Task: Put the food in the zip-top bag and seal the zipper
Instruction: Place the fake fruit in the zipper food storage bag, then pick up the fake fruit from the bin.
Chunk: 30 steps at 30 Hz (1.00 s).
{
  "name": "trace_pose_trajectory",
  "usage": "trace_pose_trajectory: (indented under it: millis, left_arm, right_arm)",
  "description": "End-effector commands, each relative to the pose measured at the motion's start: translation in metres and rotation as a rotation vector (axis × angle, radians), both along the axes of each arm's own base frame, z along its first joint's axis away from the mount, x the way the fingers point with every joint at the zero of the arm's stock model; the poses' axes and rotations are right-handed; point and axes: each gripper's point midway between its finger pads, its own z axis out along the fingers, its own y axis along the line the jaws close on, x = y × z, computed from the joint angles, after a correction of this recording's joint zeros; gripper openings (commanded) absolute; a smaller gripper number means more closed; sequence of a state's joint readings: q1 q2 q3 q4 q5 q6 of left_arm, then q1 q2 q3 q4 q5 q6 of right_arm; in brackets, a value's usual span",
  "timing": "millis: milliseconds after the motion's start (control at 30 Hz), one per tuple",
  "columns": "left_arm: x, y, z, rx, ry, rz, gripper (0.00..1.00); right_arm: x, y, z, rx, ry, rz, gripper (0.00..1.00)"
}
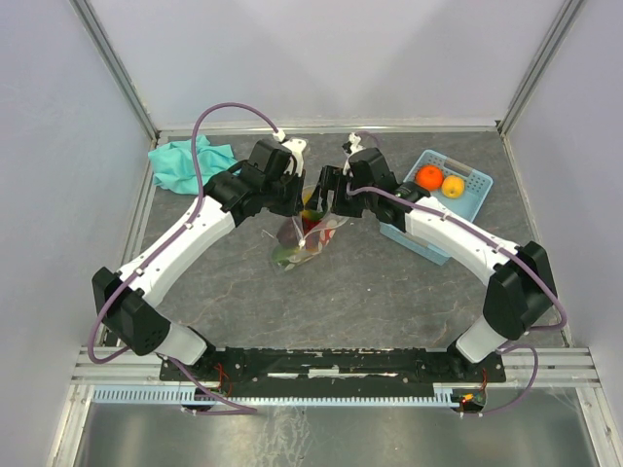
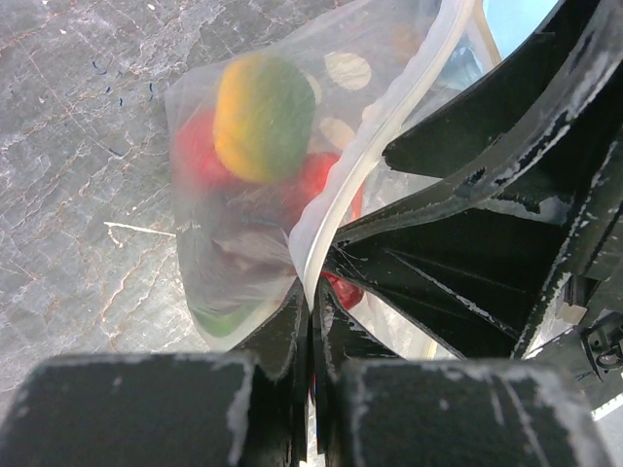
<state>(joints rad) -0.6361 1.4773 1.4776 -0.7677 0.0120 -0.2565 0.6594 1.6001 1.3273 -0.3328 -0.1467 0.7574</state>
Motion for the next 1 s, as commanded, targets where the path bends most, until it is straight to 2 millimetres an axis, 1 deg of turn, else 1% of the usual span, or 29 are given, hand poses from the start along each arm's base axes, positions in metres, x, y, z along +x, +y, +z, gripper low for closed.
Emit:
trace_pose_trajectory:
  millis: [0, 100, 200, 300, 467, 567, 667, 800, 867, 967]
  left_arm:
    - [0.002, -0.004, 0.020, -0.067, -0.051, 0.000, 0.03]
    - [0.001, -0.003, 0.021, -0.061, -0.055, 0.004, 0.03]
    - [0.002, -0.001, 0.020, -0.055, -0.057, 0.006, 0.03]
    - [0.001, 0.000, 0.019, -0.050, -0.055, 0.008, 0.03]
    - [0.001, 0.002, 0.021, -0.044, -0.061, 0.011, 0.03]
    - [0.001, 0.004, 0.021, -0.038, -0.065, 0.012, 0.03]
    - [0.000, 0.004, 0.021, -0.034, -0.067, 0.013, 0.03]
    - [0.001, 0.004, 0.022, -0.033, -0.072, 0.012, 0.03]
    - [0.001, 0.005, 0.024, -0.032, -0.075, 0.014, 0.03]
    - [0.002, 0.006, 0.024, -0.026, -0.077, 0.016, 0.03]
  right_arm:
    - [0.002, -0.006, 0.043, -0.007, -0.121, 0.023, 0.84]
    - [-0.002, -0.016, 0.058, -0.050, -0.164, 0.032, 0.84]
    - [-0.004, -0.031, 0.064, -0.115, -0.194, 0.023, 0.83]
    - [-0.005, -0.052, 0.059, -0.221, -0.214, 0.004, 0.82]
    - [-0.001, -0.085, 0.061, -0.355, -0.272, -0.039, 0.84]
    - [0.009, -0.112, 0.061, -0.417, -0.277, -0.083, 0.85]
    - [0.023, -0.146, 0.055, -0.493, -0.271, -0.139, 0.87]
    - [0.045, -0.200, 0.040, -0.561, -0.226, -0.234, 0.90]
    - [0.055, -0.222, 0.033, -0.597, -0.212, -0.273, 0.91]
    - [0.070, -0.247, 0.021, -0.645, -0.191, -0.316, 0.93]
